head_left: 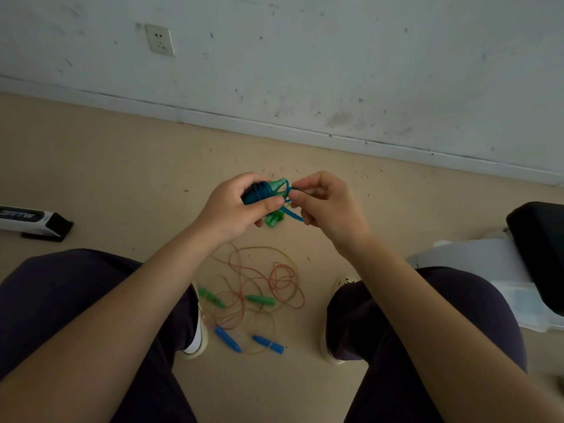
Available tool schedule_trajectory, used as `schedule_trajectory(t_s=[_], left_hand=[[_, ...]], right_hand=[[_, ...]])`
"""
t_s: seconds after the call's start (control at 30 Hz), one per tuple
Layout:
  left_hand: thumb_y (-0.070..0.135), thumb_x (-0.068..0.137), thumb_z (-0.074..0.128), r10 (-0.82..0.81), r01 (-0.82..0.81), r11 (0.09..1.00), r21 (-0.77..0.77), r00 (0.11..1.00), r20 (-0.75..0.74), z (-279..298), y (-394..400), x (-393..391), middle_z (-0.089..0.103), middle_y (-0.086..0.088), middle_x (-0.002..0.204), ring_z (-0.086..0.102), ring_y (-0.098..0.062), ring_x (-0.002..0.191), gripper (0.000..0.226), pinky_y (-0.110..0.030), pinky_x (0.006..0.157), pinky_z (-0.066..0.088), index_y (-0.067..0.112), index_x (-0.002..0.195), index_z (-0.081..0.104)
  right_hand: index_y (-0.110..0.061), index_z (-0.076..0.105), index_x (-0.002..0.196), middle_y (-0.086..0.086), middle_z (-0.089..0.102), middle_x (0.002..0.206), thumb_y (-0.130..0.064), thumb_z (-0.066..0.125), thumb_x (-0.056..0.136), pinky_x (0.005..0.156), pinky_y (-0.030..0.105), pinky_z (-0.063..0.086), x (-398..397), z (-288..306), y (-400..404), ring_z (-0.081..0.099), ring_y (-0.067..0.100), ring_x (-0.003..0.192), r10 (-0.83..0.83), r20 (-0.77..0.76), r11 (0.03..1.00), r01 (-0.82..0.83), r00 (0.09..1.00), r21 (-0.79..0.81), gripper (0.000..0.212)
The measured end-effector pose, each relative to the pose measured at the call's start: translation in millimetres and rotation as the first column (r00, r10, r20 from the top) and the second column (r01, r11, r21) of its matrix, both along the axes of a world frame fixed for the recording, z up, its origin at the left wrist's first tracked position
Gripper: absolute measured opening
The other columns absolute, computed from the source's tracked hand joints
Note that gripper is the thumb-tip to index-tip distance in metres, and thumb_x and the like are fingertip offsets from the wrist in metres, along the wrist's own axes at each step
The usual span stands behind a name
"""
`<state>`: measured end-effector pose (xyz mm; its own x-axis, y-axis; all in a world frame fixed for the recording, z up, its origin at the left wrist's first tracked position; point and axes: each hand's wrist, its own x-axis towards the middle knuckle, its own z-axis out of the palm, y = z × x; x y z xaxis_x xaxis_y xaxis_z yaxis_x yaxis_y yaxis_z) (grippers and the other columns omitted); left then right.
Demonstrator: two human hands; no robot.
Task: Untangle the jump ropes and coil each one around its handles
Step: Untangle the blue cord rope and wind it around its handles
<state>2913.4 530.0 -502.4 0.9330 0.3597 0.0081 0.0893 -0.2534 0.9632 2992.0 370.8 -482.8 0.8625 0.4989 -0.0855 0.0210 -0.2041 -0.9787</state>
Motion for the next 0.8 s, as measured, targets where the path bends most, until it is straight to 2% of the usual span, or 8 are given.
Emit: schedule_trajectory(t_s=[0.07, 0.13, 0.27, 0.37, 0.53, 0.63, 0.7, 0.8], left_hand=[[0.024, 0.085, 0.077, -0.045, 0.045, 0.996, 0.081, 0.999, 0.000, -0.5, 0.8, -0.6, 0.068, 0.001, 0.093, 0.065, -0.007, 0.060, 0.030, -0.019, 0.054, 0.051, 0.025, 0.111, 0.063], [0.025, 0.085, 0.077, -0.104, 0.103, 0.984, 0.143, 0.995, 0.001, -1.9, 0.6, -1.7, 0.066, 0.007, 0.091, 0.065, -0.004, 0.066, 0.028, -0.021, 0.063, 0.053, 0.034, 0.106, 0.060], [0.037, 0.084, 0.076, -0.167, 0.166, 0.958, 0.232, 0.986, -0.014, -6.8, 0.3, -2.1, 0.065, 0.011, 0.092, 0.063, -0.007, 0.077, 0.033, -0.033, 0.075, 0.055, 0.035, 0.112, 0.058], [0.033, 0.086, 0.077, -0.191, 0.186, 0.951, 0.247, 0.981, -0.003, -6.6, -0.8, -2.5, 0.063, 0.013, 0.091, 0.061, -0.006, 0.077, 0.032, -0.036, 0.074, 0.054, 0.036, 0.111, 0.058], [0.029, 0.085, 0.078, -0.173, 0.165, 0.961, 0.223, 0.985, 0.018, -5.0, -2.2, -2.5, 0.065, 0.009, 0.090, 0.064, -0.017, 0.079, 0.030, -0.045, 0.076, 0.057, 0.042, 0.103, 0.058], [0.032, 0.085, 0.077, -0.115, 0.113, 0.972, 0.208, 0.993, -0.003, -6.5, -1.4, -1.6, 0.064, 0.010, 0.090, 0.065, -0.013, 0.078, 0.029, -0.041, 0.076, 0.057, 0.036, 0.107, 0.059], [0.032, 0.085, 0.077, -0.089, 0.087, 0.974, 0.208, 0.996, -0.003, -6.9, 0.4, -1.0, 0.064, 0.013, 0.089, 0.065, -0.010, 0.078, 0.030, -0.035, 0.075, 0.055, 0.035, 0.108, 0.059], [0.033, 0.084, 0.078, -0.091, 0.093, 0.971, 0.222, 0.996, -0.020, -7.5, 1.8, -0.5, 0.064, 0.013, 0.090, 0.065, -0.010, 0.080, 0.032, -0.033, 0.075, 0.054, 0.034, 0.110, 0.059]], right_hand=[[-0.009, 0.065, 0.088, 0.001, 0.063, 0.072, -0.008, 0.074, 0.084, 0.050, 0.018, 0.043, 1.9, -3.4, -0.5, 0.052, 0.006, 0.050, -0.037, 0.023, 0.999, 0.037, 0.999, -0.004, 0.010], [-0.009, 0.068, 0.082, 0.001, 0.064, 0.069, -0.008, 0.077, 0.081, 0.053, 0.019, 0.044, 4.5, -5.5, -1.4, 0.053, 0.005, 0.051, -0.073, 0.029, 0.997, 0.073, 0.997, -0.001, 0.010], [-0.007, 0.067, 0.079, 0.004, 0.067, 0.070, -0.009, 0.081, 0.077, 0.054, 0.019, 0.046, 5.9, -5.9, -3.1, 0.055, 0.003, 0.052, -0.081, 0.038, 0.996, 0.082, 0.996, -0.025, 0.014], [-0.008, 0.066, 0.077, 0.005, 0.067, 0.071, -0.009, 0.081, 0.077, 0.053, 0.017, 0.046, 4.7, -6.1, -3.0, 0.055, 0.002, 0.052, -0.085, 0.068, 0.995, 0.089, 0.994, -0.054, 0.016], [-0.014, 0.061, 0.073, 0.002, 0.062, 0.069, -0.009, 0.081, 0.077, 0.055, 0.020, 0.045, 2.9, -7.5, -2.4, 0.052, 0.006, 0.056, -0.083, 0.085, 0.996, 0.085, 0.993, -0.019, 0.021], [-0.011, 0.070, 0.081, -0.001, 0.067, 0.072, -0.007, 0.079, 0.079, 0.061, 0.019, 0.048, 1.8, -6.5, -0.7, 0.058, 0.003, 0.060, -0.053, 0.080, 0.998, 0.055, 0.995, -0.030, 0.010], [-0.008, 0.074, 0.089, -0.003, 0.070, 0.076, -0.002, 0.075, 0.081, 0.067, 0.016, 0.049, 1.1, -6.1, -0.4, 0.061, -0.002, 0.065, -0.039, 0.079, 0.999, 0.041, 0.996, -0.018, 0.010], [-0.011, 0.072, 0.087, -0.004, 0.068, 0.076, -0.003, 0.076, 0.081, 0.065, 0.014, 0.049, -0.1, -6.4, -1.0, 0.061, -0.002, 0.066, -0.046, 0.127, 0.998, 0.053, 0.991, -0.047, 0.011]])
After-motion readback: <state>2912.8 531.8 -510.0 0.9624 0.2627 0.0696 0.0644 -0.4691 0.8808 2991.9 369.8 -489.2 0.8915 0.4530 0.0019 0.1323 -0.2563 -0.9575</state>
